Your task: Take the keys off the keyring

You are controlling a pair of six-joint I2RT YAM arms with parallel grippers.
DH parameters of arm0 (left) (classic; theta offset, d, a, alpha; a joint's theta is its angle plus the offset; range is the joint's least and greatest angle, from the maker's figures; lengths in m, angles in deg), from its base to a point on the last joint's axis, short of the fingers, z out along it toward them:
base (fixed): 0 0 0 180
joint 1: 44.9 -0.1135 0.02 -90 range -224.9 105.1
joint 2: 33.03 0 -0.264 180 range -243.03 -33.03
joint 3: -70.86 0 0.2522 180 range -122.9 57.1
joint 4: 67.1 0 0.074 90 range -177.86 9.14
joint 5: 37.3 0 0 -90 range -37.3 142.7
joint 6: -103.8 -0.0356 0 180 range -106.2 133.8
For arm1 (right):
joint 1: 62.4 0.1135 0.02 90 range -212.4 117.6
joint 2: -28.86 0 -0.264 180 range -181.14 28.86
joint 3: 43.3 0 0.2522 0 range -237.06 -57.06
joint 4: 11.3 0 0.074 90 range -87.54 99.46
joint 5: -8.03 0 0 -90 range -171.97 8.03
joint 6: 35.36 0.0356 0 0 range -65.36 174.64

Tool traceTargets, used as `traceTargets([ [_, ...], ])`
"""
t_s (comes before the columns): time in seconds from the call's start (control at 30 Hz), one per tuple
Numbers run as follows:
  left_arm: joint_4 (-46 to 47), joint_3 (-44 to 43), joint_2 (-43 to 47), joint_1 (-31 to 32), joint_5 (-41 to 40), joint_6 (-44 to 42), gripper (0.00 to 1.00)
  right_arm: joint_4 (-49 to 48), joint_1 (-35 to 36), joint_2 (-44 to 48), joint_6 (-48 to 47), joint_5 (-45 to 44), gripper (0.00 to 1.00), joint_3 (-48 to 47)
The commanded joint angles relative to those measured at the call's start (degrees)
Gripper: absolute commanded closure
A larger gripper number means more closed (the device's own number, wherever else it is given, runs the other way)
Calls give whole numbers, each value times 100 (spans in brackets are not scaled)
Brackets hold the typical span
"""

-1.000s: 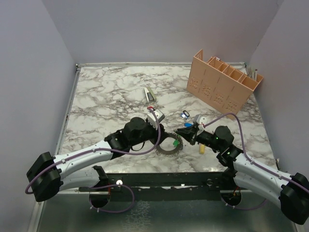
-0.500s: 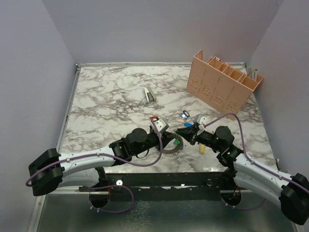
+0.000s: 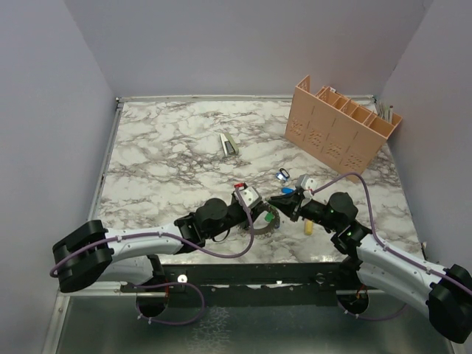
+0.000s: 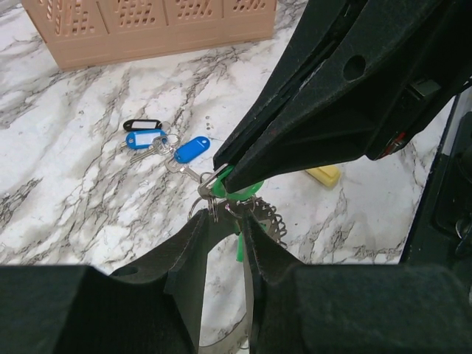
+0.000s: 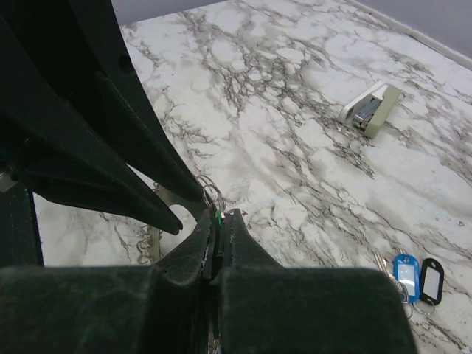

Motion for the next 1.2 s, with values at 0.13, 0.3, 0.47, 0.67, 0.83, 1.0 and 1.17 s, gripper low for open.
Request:
traceTargets([
  [0.13,584,9,-437,27,-147,-273,75,-253,21,1,55,134,99,-59],
  [0.3,670,-22,-651,28,-289,-295,74,-279,21,-16,62,193,99,-59],
  [0.47,745,-61,-766,28,-386,-369,73,-301,21,-53,63,245,99,-67],
  [0.67,853,-64,-810,28,-384,-579,72,-323,22,-78,59,311,100,-68],
  [0.83,906,11,-728,28,-472,-654,69,-332,22,-70,56,311,100,-68],
  [1.0,1014,253,-466,28,-363,-825,63,-341,26,-35,54,310,99,-50],
  [1.17,1241,473,-318,28,183,-1179,61,-349,21,-39,56,345,99,-50],
])
